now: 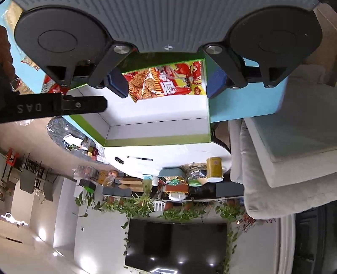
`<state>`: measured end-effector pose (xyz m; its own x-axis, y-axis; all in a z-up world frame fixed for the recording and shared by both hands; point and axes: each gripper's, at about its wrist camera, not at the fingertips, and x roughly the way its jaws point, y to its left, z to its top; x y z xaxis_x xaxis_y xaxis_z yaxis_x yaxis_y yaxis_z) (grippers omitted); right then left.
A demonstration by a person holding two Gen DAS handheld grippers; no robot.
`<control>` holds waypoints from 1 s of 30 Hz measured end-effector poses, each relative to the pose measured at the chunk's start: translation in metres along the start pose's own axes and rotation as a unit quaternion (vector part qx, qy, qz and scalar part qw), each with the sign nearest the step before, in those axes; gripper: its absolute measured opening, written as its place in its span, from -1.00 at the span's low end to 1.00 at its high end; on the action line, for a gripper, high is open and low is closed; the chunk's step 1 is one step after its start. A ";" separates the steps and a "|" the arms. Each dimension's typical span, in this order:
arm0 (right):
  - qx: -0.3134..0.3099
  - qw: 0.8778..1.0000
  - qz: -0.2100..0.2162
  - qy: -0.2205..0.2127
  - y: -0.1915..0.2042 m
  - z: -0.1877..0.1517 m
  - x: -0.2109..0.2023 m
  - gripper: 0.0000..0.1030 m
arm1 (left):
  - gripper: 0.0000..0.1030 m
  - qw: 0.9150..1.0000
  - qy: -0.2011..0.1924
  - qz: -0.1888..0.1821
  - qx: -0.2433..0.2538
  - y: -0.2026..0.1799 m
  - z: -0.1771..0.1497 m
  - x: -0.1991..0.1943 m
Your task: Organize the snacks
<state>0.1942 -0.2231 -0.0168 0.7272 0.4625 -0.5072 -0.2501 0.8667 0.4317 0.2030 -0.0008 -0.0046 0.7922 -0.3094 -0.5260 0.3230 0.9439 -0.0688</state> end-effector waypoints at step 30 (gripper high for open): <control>0.016 0.999 0.041 0.023 0.028 -0.053 -0.037 0.25 | 0.53 0.994 0.098 -0.048 0.013 -0.044 -0.096 -0.032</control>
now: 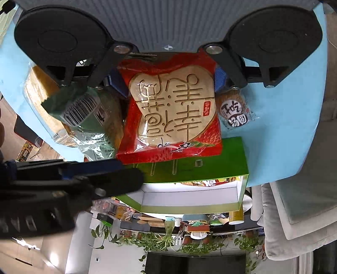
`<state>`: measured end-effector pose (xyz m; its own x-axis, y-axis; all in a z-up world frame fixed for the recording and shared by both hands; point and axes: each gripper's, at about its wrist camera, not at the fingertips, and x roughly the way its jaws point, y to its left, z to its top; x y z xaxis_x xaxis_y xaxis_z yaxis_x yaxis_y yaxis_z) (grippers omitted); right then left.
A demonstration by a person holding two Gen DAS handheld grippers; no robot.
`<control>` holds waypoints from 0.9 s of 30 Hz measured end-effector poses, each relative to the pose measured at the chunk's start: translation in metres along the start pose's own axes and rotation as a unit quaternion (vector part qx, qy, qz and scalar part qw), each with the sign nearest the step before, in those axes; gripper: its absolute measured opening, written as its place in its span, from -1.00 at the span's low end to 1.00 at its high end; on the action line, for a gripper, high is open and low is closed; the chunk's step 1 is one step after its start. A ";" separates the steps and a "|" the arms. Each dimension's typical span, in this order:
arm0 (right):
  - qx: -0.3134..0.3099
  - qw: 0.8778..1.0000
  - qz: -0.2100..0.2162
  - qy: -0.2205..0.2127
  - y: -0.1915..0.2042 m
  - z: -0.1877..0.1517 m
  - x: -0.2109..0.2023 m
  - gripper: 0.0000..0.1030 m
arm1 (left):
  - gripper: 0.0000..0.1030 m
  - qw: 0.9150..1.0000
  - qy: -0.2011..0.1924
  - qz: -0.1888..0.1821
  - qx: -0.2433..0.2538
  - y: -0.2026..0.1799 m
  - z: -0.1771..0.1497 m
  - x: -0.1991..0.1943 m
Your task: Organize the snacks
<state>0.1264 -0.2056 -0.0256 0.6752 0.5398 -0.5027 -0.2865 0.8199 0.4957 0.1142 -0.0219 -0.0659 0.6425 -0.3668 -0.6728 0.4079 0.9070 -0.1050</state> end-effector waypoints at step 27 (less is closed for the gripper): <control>0.060 0.998 -0.031 0.017 -0.004 -0.032 -0.007 0.26 | 0.53 0.990 -0.079 0.017 -0.114 0.044 -0.013 -0.052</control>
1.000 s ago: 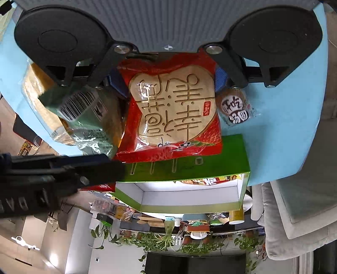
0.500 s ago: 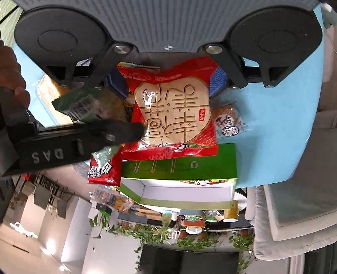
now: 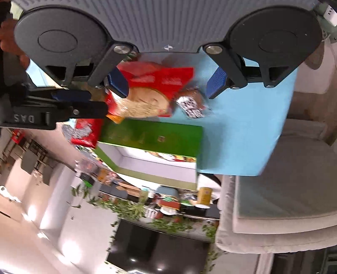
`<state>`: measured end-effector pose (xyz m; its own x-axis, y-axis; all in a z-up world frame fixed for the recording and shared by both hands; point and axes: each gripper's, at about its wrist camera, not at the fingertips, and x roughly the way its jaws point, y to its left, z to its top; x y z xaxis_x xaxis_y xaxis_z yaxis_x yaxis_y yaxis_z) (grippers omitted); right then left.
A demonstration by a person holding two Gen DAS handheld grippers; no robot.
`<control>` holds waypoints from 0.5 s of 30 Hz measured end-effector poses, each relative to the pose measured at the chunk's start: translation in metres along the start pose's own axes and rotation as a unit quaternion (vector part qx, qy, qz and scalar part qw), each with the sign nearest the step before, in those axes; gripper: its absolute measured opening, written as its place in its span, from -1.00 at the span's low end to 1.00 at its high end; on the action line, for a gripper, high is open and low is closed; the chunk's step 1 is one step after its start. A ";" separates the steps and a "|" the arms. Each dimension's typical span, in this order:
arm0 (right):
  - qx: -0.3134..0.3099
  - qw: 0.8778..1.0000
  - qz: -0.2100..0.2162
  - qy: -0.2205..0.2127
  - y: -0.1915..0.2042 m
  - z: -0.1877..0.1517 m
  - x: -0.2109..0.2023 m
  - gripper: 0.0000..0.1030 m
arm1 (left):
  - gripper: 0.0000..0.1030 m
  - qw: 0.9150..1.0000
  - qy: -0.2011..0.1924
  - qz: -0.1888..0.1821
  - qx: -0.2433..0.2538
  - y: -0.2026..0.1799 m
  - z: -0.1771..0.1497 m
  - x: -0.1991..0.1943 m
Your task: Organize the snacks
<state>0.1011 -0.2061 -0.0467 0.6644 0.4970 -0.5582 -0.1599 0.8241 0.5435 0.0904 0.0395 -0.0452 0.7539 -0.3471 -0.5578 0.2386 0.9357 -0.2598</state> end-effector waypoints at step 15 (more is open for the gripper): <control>-0.031 0.997 -0.069 0.026 0.005 0.006 0.026 0.25 | 0.54 0.998 0.054 -0.023 0.031 -0.010 -0.012 0.043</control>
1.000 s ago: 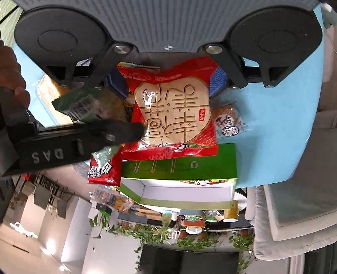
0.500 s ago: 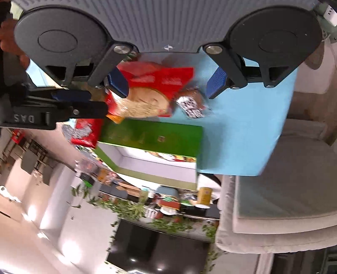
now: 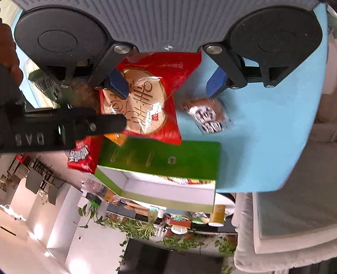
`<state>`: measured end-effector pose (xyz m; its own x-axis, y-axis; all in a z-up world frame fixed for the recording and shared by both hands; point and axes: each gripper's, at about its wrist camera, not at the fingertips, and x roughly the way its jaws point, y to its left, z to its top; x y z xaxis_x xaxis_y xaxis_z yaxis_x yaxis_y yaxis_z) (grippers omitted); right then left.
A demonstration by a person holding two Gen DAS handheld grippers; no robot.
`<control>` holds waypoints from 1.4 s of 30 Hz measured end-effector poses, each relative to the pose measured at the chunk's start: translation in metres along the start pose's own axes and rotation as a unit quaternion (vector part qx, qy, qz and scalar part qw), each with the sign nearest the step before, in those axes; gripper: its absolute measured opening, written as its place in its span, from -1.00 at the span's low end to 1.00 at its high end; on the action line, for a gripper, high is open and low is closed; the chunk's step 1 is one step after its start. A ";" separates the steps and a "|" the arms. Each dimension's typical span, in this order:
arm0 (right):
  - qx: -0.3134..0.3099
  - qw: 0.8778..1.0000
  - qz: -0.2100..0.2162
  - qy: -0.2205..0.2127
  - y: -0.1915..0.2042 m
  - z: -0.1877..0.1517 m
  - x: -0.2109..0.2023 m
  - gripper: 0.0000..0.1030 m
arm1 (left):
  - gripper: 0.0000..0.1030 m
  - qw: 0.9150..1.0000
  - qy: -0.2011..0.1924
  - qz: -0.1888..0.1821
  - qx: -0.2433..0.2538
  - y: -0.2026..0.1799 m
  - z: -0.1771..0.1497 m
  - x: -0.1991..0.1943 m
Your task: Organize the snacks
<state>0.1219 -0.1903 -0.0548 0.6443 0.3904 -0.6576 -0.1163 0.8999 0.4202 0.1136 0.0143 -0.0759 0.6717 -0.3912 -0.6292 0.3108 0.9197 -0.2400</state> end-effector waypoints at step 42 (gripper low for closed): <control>0.054 0.998 0.025 0.028 0.009 -0.001 0.012 -0.45 | -0.24 1.000 -0.018 -0.018 0.018 -0.013 0.006 -0.024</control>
<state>0.1277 -0.1771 -0.0593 0.5956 0.4473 -0.6672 -0.0625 0.8539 0.5167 0.0977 0.0118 -0.0529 0.6831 -0.4253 -0.5937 0.3591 0.9035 -0.2340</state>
